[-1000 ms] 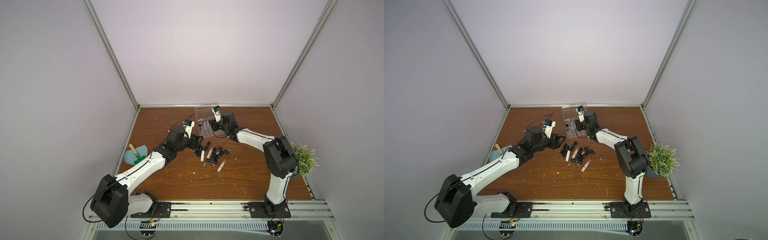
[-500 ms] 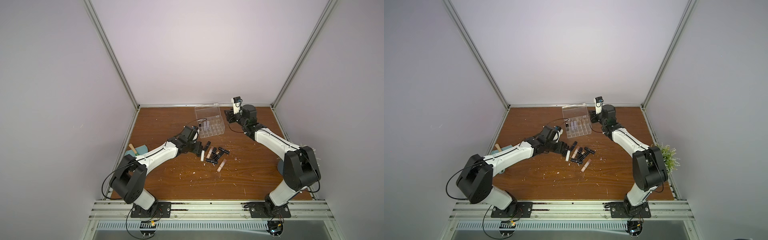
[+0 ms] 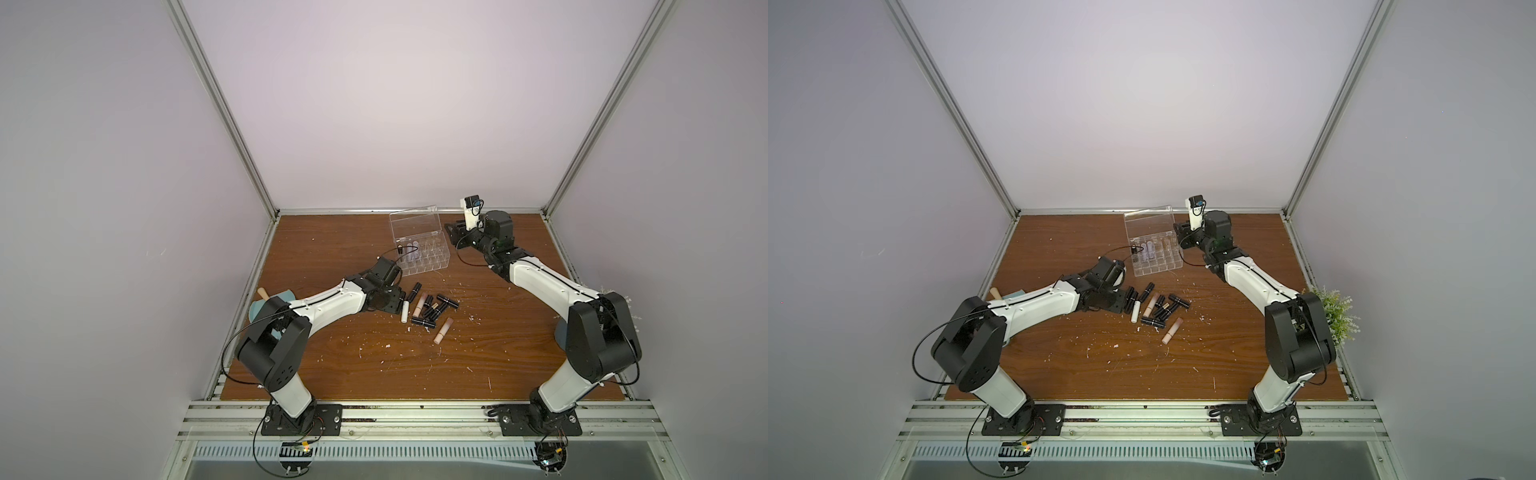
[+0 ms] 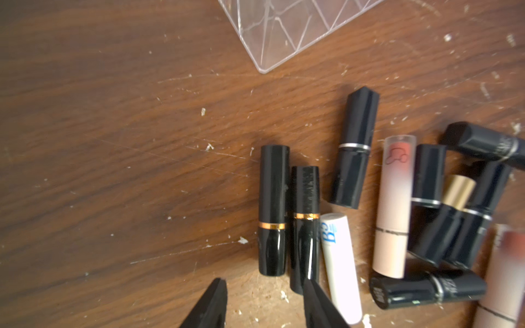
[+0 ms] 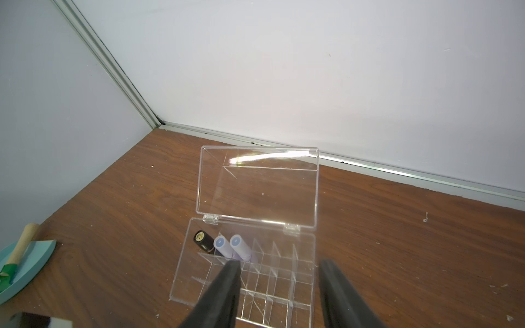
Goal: Arrange the lipsticks in the organizer
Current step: Pick up the lipstick at the center of the board.
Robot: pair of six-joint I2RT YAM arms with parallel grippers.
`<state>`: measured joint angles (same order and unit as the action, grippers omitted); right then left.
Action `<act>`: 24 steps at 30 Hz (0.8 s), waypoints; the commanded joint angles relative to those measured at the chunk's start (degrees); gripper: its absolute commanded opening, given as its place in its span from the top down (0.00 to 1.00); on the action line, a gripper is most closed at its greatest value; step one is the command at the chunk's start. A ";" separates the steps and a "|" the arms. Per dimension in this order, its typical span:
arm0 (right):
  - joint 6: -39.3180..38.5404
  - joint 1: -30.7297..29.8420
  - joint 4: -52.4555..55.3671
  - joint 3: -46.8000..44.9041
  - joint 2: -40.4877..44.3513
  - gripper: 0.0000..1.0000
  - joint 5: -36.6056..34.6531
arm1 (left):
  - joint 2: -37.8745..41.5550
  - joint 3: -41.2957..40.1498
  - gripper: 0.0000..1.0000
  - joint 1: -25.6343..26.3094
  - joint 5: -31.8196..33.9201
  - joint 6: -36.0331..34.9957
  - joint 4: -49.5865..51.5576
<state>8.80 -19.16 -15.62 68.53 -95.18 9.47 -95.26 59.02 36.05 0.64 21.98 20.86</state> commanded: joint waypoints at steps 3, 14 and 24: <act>0.94 0.28 -1.54 -0.15 1.67 0.50 1.42 | -2.11 2.75 0.53 0.28 1.72 -1.16 1.20; 0.98 0.34 -1.35 -0.02 1.51 0.50 1.64 | -5.01 4.52 0.54 0.33 2.14 -2.07 1.20; 0.97 0.40 -1.27 0.11 1.49 0.50 1.62 | -6.34 4.70 0.57 0.33 2.00 -2.37 1.20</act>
<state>9.04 -19.00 -15.62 68.53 -95.18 9.63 -100.90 62.74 36.05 1.76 20.64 20.84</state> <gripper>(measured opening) 0.501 0.434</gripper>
